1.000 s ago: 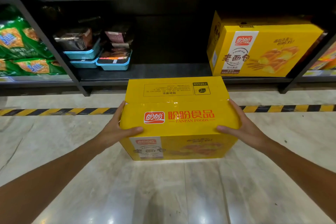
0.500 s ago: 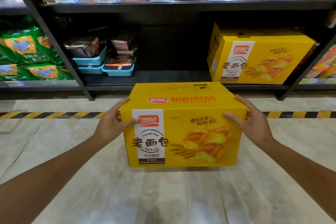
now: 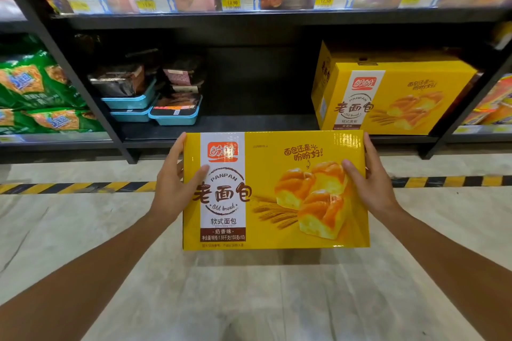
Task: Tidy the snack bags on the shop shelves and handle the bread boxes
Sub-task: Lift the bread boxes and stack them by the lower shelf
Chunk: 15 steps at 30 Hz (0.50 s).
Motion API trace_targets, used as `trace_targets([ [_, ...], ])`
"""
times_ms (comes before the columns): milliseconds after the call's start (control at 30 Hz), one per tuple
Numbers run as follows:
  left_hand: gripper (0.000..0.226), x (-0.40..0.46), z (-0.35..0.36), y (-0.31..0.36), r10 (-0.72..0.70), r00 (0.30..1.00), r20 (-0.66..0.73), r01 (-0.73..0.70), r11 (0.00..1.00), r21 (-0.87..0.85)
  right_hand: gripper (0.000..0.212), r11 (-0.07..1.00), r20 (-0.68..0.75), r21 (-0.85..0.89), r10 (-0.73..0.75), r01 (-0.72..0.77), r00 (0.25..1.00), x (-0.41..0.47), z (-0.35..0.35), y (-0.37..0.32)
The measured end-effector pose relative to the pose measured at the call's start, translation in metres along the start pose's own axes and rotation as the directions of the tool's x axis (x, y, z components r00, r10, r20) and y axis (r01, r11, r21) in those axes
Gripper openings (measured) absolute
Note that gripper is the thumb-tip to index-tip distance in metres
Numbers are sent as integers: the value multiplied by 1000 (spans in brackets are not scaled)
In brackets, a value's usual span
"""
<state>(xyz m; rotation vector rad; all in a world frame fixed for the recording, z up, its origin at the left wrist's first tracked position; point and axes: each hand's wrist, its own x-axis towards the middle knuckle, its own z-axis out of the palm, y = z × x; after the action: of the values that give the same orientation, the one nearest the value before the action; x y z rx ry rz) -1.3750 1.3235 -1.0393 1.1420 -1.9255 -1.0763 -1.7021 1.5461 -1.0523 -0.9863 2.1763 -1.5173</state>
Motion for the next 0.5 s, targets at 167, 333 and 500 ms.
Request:
trace_targets([
  [167,109,1,1,-7,-82,982,169,75,996,50,73,998,-13,-59,5,-6,1000,7,5,-3],
  [333,105,13,1,-8,-82,981,175,73,996,57,74,998,0,-68,6,-6,1000,-4,5,8],
  [500,103,23,10,-10,-91,985,149,89,996,20,86,986,141,-153,91,-69,986,-12,0,20],
])
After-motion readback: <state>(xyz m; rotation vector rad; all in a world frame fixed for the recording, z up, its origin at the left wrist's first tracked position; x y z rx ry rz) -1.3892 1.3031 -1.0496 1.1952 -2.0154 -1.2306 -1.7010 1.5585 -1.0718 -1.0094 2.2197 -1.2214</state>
